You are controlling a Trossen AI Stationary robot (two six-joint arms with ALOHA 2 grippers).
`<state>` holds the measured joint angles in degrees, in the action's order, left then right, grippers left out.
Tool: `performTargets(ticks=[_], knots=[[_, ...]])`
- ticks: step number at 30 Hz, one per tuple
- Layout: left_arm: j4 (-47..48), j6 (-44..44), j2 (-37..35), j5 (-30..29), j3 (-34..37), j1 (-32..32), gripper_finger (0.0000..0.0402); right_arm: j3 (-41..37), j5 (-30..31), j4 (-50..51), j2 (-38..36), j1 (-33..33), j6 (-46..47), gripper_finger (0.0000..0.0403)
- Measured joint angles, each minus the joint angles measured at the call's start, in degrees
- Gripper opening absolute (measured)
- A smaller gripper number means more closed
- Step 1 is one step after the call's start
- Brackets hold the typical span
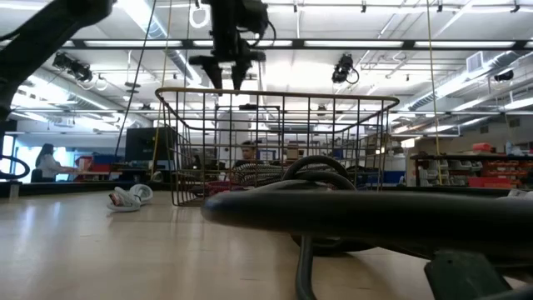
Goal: Pick and place USB-C Cables
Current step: Put the green USB cable into the gold wire basket
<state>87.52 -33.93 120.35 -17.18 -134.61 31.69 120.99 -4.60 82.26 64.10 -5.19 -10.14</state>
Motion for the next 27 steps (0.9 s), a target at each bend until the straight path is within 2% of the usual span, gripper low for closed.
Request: performTargets(ticks=[7, 18, 23, 27], knots=[[-0.2, 1.5, 5.7, 9.3, 0.0, 0.7, 0.0215, 0.0, 0.0, 1.6, -0.3, 0.0, -0.5, 0.0162], [2.4, 6.6, 11.2, 9.3, 0.1, 0.3, 0.0215, 0.0, 0.0, 1.0, -0.8, 0.0, -0.1, 0.0162], [-0.1, 5.8, 11.0, 9.3, 5.0, 0.4, 0.0215, 0.0, 0.0, 0.8, -0.8, 0.0, -0.1, 0.0162], [-1.8, 3.0, 10.9, 11.4, 11.7, 0.4, 0.0217, 0.0, 0.0, 1.1, -0.8, 0.0, -0.1, 0.0162]])
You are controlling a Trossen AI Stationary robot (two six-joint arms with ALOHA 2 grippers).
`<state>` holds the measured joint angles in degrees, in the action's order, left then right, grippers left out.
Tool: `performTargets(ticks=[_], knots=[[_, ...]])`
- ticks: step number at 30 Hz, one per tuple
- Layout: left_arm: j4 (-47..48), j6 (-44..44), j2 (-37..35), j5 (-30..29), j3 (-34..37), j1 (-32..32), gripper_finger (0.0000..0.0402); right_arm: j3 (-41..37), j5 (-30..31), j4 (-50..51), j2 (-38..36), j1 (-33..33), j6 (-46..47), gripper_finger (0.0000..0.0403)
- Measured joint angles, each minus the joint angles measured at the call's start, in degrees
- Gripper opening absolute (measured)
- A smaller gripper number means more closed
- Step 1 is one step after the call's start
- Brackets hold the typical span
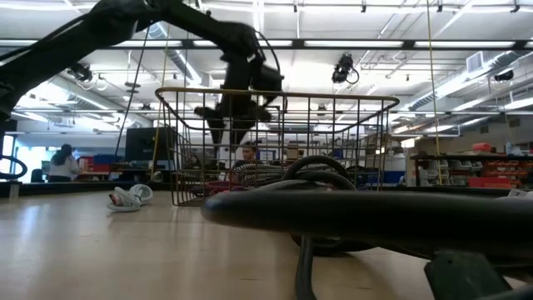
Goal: Pick and place USB-C Cables
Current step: Put the green USB cable into the gold wire basket
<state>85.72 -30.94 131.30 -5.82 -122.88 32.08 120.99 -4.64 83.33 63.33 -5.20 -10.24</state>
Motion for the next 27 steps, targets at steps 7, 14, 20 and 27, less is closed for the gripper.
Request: performTargets(ticks=[7, 14, 20, 27], knots=[[-7.1, -2.3, 0.1, 6.9, 13.1, -0.6, 0.0223, 0.0, -0.1, 0.3, 0.0, 0.0, -0.3, 0.0162], [-18.8, -4.5, 0.1, 8.7, 20.0, -2.4, 0.0218, 0.0, -2.4, 0.3, 0.0, 0.0, 0.0, 0.0162], [-22.7, -5.4, 0.0, 5.3, 20.2, -3.2, 0.0218, 0.0, -2.6, -0.1, 0.0, 0.0, 1.5, 0.0162], [-23.4, -5.9, 0.0, 2.6, 20.2, -3.5, 0.0173, 0.0, -2.6, -0.1, 0.0, 0.0, 1.7, 0.0162]])
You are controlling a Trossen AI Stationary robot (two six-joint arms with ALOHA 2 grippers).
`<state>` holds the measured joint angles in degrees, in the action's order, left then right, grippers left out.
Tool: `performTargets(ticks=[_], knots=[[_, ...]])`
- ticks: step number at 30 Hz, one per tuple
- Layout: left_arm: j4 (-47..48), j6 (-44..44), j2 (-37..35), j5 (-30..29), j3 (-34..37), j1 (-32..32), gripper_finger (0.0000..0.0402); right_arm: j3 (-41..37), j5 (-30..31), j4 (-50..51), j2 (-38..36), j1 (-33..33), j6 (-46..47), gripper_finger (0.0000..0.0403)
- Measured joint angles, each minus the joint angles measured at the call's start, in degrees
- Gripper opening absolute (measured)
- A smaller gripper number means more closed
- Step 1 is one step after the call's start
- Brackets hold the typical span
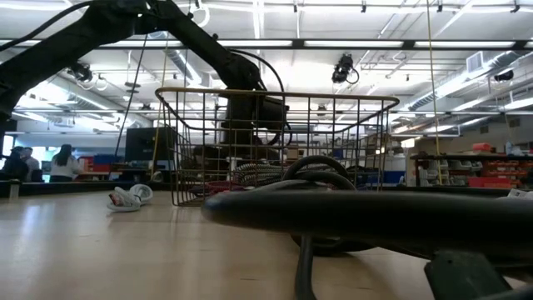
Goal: Pick and place USB-C Cables
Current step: Put the green USB cable into the gold wire basket
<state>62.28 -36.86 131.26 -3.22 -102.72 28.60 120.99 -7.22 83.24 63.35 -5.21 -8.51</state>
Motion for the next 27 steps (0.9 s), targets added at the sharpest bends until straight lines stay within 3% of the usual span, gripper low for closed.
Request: performTargets(ticks=[5, 6, 13, 21, 27], knots=[[0.1, 0.0, 0.0, -0.1, 0.0, 0.1, 0.0034, 0.0, 0.0, 0.0, 0.0, 0.0, 0.0, 0.0162], [0.0, 0.0, -0.1, 0.0, 0.0, 0.1, 0.0023, 0.0, 0.0, 0.0, 0.0, 0.0, 0.0, 0.0162], [0.7, 1.9, -3.2, 0.2, 0.0, -0.6, 0.0022, 0.0, 0.0, 0.1, 0.0, 0.0, 1.1, 0.0162], [-0.1, 2.4, -14.9, -4.5, -0.1, -2.7, 0.0022, 0.0, 0.0, 0.1, 0.0, 0.0, 0.9, 0.0162], [-1.4, 6.2, -22.7, -4.8, -0.1, -6.5, 0.0022, 0.0, 0.0, -0.1, 0.0, 0.0, 0.9, 0.0162]])
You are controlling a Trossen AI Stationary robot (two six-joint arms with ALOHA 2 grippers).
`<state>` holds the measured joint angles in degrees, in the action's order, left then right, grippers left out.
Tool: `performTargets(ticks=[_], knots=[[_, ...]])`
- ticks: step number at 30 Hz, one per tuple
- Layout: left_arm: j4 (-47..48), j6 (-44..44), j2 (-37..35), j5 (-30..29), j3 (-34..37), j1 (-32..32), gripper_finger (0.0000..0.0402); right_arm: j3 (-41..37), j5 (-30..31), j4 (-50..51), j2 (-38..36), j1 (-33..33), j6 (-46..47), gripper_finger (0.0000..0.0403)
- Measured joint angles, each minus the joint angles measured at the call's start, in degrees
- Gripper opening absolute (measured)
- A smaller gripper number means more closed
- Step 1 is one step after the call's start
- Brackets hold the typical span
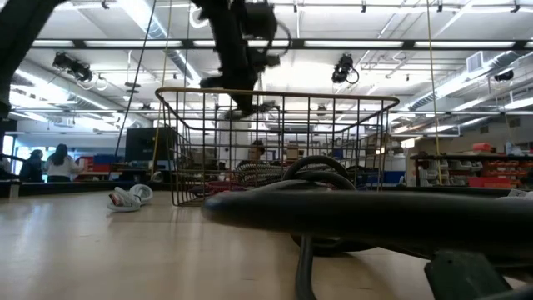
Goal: Pick and place USB-C Cables
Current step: Put the green USB cable into the gold wire basket
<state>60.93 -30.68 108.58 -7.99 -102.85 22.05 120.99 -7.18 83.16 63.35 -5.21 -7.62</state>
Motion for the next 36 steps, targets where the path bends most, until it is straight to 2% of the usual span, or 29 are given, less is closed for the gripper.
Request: performTargets(ticks=[7, 19, 33, 36], knots=[[-0.2, 8.2, -4.5, 0.5, 0.0, -8.6, 0.0022, 0.0, 0.0, -1.2, 0.0, 0.0, 0.0, 0.0162], [-0.8, 10.0, -4.6, 1.9, 0.0, -22.2, 0.0022, 0.0, 2.8, -2.6, 0.7, 0.0, 0.2, 0.0162], [1.0, 12.5, -1.0, 1.9, 0.0, -23.9, 0.0022, 0.0, 2.6, -4.2, 2.8, 0.0, 0.2, 0.0162], [0.9, 14.4, 0.6, 3.6, 0.1, -23.8, 0.0022, 0.0, 2.6, -4.2, 3.1, 0.0, 0.2, 0.0162]])
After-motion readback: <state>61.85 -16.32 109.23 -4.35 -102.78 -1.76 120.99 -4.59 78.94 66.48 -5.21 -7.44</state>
